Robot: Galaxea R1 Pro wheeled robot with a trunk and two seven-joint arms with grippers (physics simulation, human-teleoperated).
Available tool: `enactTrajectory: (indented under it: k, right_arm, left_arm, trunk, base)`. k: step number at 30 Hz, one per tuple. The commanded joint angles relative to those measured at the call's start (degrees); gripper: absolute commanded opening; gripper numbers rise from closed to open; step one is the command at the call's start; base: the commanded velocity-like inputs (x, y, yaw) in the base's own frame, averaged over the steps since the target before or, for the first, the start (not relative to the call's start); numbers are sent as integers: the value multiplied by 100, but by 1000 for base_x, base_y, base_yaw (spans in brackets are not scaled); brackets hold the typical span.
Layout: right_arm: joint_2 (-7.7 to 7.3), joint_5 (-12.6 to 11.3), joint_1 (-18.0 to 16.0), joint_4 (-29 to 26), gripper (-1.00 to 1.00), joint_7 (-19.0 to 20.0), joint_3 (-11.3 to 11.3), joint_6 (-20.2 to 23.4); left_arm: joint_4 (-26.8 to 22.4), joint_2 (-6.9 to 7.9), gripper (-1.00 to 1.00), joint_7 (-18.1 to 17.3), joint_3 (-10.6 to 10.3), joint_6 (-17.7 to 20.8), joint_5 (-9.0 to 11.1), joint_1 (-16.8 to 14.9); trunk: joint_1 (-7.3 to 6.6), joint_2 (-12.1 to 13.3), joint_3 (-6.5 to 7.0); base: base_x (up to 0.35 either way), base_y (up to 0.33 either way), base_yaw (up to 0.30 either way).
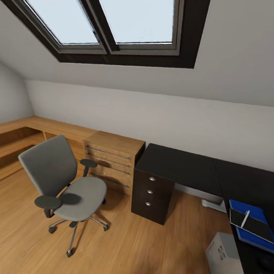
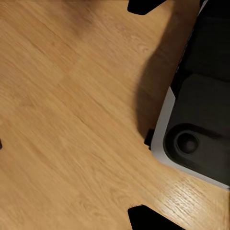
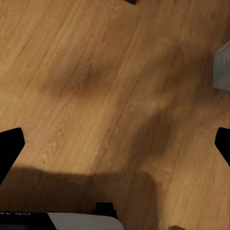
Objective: In the bedroom, organize the workspace by keeping the computer under the desk, ensuring the monitor is on the desk, placing the keyboard on the desk next to the monitor, placing the mouse on the desk next to the keyboard, moving the folder from the swivel chair onto the desk next to the mouse, stacking the notebook on top of the folder with the pen on top of the notebook, and positioning the swivel chair next to the desk.
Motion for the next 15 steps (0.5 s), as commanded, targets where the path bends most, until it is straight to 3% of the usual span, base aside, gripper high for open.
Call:
enactTrajectory:
  k: [1, 15]
  right_arm:
    - [4, -28, -7, 13, 100, -21, 49, -19]
    - [5, -24, -7, 13, 100, -21, 49, -16]
  left_arm:
    - [-11, -3, 100, -28, 18, -1, 37, 3]
    - [-11, -3, 100, -28, 18, -1, 37, 4]
  trunk:
    - [3, -12, -18]
    - [3, -12, -104]
  base:
    - [0, 0, 221]
    - [0, 0, 220]
